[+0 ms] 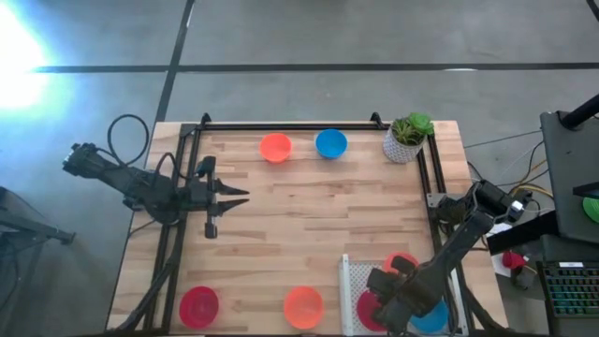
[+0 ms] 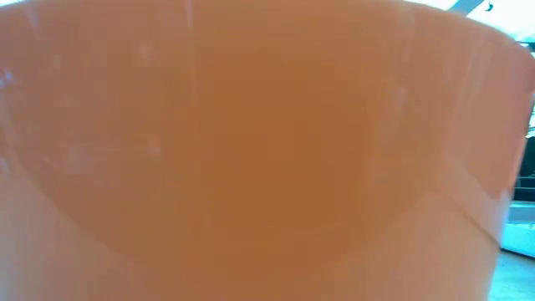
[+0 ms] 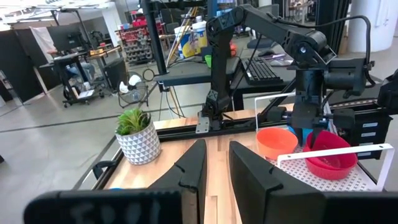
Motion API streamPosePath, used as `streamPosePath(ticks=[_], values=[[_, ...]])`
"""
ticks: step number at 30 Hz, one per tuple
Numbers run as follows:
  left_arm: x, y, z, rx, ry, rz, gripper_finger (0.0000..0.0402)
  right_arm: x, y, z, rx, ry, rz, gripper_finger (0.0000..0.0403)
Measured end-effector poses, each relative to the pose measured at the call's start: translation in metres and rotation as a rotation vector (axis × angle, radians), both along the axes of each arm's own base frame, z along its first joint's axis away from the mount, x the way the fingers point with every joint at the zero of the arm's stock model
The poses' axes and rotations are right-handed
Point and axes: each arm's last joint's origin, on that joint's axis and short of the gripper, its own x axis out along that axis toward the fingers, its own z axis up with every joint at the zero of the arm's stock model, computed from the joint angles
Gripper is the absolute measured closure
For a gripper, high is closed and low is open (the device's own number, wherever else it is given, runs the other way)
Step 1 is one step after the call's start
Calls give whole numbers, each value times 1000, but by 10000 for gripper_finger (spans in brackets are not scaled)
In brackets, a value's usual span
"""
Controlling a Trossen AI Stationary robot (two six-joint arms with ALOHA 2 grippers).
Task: Pick & Place Mini bowls
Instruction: Stack the top red bowl on top of the red bowl on the shelf
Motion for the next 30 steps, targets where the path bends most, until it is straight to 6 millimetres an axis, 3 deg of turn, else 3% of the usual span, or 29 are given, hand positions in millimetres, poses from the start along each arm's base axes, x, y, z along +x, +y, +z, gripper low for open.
streamPosePath(ticks=[9,20,30], values=[[0,0,0,20,2,0,337,1,-1,4,-1,1,0,274],[0,0,-3,31,25,0,337,-3,-7,22,-27,-3,13,293],[0,0,-6,42,59,0,337,-4,-10,22,-54,-26,5,311]])
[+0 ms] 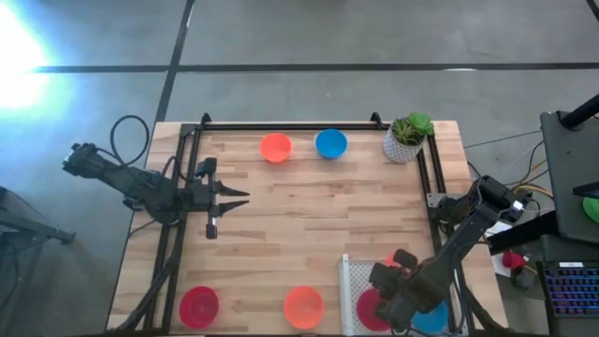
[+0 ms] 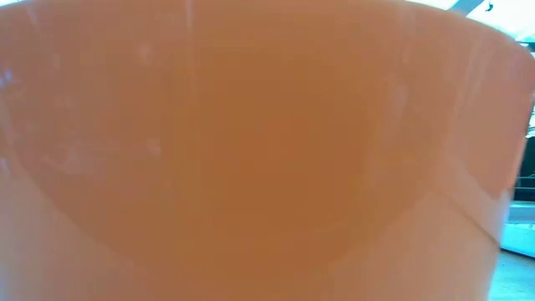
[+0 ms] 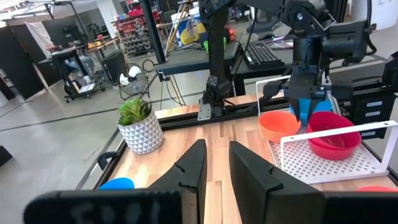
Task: Pick & Place Mini bowls
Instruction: Stack the top red bowl on top of the red bowl on the shelf
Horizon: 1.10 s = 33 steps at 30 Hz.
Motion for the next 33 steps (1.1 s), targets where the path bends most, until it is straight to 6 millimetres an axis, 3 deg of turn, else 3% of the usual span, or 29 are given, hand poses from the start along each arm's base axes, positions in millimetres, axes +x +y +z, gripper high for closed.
streamPosePath(ticks=[11,24,33], values=[[0,0,-2,5,4,0,337,-5,-1,-14,-24,27,-40,327],[3,-1,-6,13,19,0,337,-3,4,13,9,-78,11,339],[3,-1,-6,14,20,0,337,-10,6,-6,-17,-41,-12,340]])
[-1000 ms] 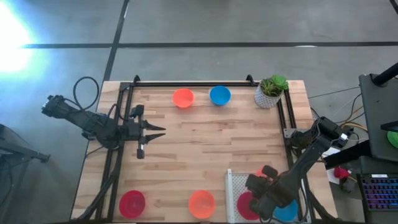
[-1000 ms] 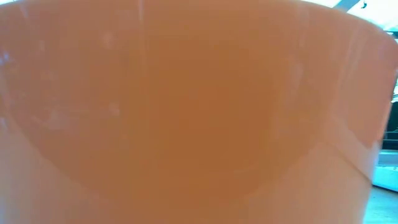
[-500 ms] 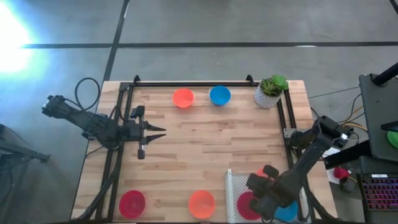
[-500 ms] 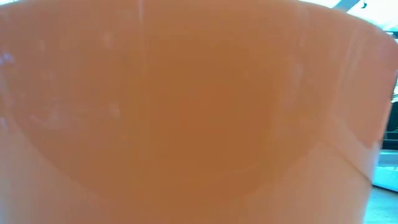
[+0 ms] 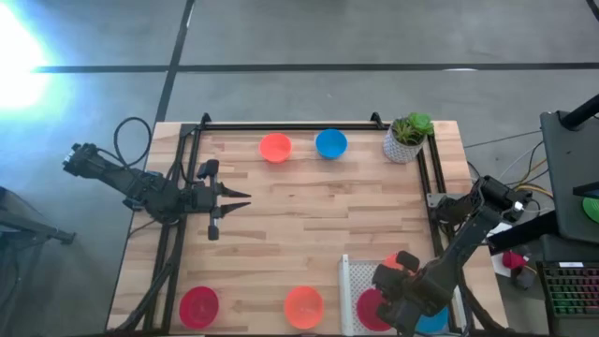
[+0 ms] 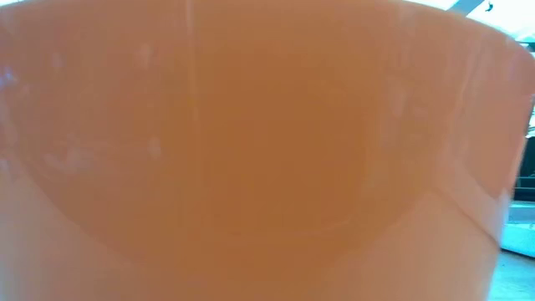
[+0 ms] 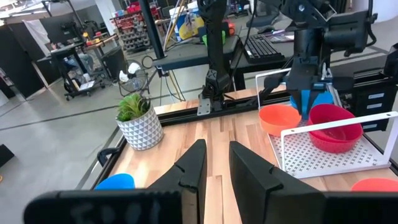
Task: Pick & Place Mini bowls
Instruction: Stack the top red bowl on top of the red bowl on the shelf
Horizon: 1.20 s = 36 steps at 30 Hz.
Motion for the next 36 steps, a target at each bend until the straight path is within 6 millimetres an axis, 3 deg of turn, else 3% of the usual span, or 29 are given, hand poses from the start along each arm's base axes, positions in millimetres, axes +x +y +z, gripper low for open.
streamPosePath(ticks=[9,21,36], values=[[0,0,0,1,0,0,337,-2,1,-2,9,9,-10,339],[0,0,0,28,5,-3,337,4,11,26,72,-98,-4,344],[0,0,0,29,5,-3,337,-9,6,-5,-2,-58,-110,344]])
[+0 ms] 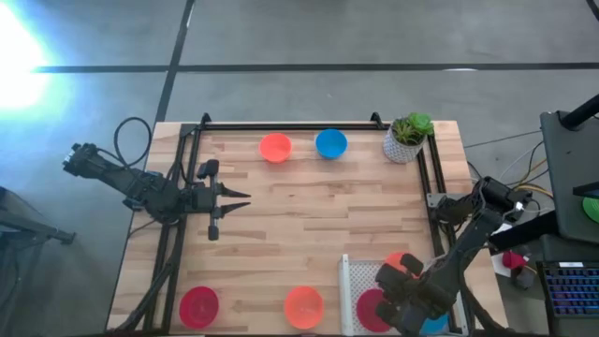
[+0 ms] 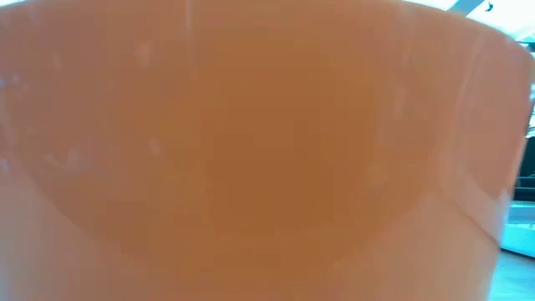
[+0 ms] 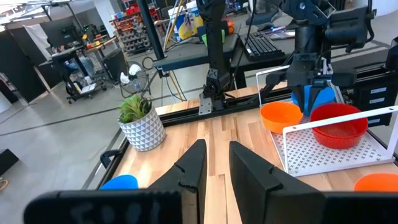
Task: Pick & Place Mini bowls
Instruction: Stack the top red bowl on top of the red bowl on the shelf, then adjust the orange bowl on the shelf
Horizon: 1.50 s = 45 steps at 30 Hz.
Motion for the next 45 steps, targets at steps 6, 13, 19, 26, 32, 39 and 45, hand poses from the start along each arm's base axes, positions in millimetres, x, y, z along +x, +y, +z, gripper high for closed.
streamPosePath(ticks=[6,13,19,26,32,39,45], values=[[0,0,0,7,1,-1,337,2,2,6,20,-13,-1,344],[0,0,0,7,1,-1,337,8,8,35,32,-113,72,344],[0,0,0,2,0,0,337,12,10,47,-21,-183,161,344],[0,0,0,1,0,0,337,11,11,47,-17,-178,177,344],[0,0,0,0,0,0,337,11,11,47,-14,-178,173,344],[0,0,0,-1,0,0,337,11,11,47,-10,-177,171,344],[0,0,0,-1,0,0,337,8,9,39,-32,-166,162,344]])
